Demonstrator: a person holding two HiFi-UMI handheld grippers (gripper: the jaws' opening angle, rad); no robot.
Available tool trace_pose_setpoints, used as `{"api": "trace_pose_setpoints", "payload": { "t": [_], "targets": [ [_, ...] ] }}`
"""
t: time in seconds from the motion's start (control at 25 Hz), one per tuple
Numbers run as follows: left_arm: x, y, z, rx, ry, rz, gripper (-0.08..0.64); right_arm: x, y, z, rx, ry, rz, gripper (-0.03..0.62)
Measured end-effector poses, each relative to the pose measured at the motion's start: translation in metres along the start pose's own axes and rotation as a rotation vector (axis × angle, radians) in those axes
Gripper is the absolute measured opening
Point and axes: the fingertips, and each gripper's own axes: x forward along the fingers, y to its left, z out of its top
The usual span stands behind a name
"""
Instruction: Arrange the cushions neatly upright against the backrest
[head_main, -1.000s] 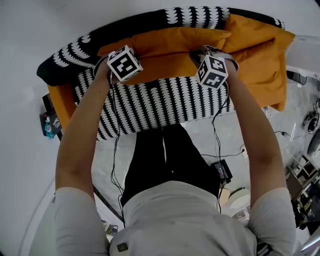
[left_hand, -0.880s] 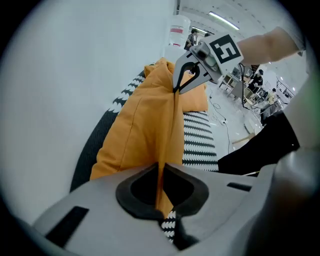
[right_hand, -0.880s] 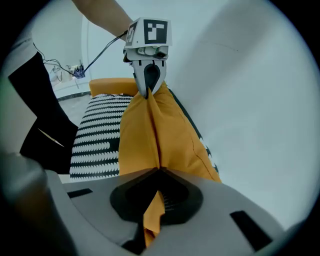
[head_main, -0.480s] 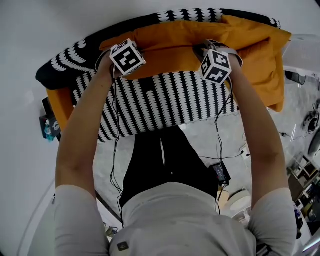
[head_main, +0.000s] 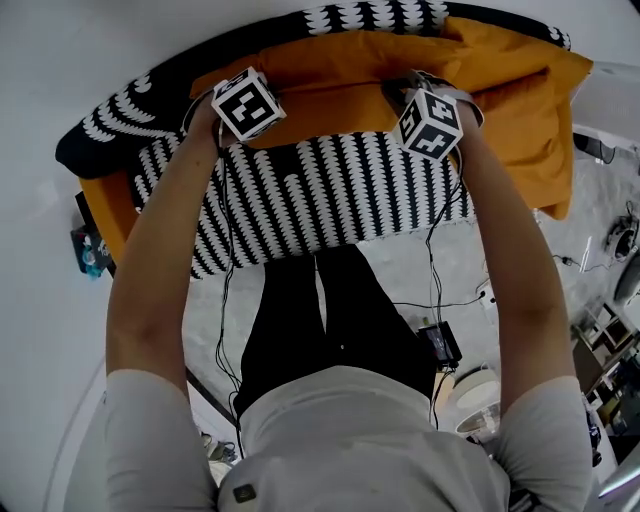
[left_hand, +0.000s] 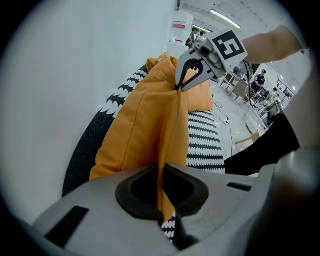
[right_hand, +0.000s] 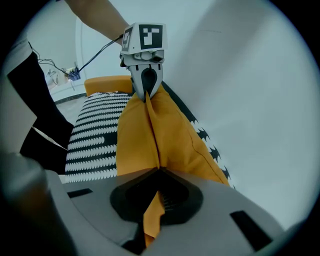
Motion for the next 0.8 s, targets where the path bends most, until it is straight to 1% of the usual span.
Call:
{"api": "trace_pose_setpoints", "payload": {
  "t": [0.16,0.36,0.56,0.68,0.8],
  "targets": [
    [0.008,0.003,-0.003,0.002,0.016,0.006,0.014,0.011,-0.001,-0.003,-0.005,0.006,0.009,0.026],
    [0.015,0.007,-0.001,0.005,0.009,0.018,0.014,0.023,-0.005,-0.007,0.006,0.001,0.010,0.028],
    [0.012,0.006,-0.004,0.007,0.004,0.029,0.017,0.022,-0.005,-0.003,0.001,-0.006,-0.014,0.028],
    [0.004,0.002,-0.004,0.007,-0.002,0.032,0.043,0.017,-0.003,-0.001,-0.030,-0.008,-0.033,0.032],
    [-0.003,-0.002,-0.001,0.007,-0.012,0.042,0.083,0.010,-0.002,0.000,-0.014,-0.015,-0.032,0.073]
  ]
}}
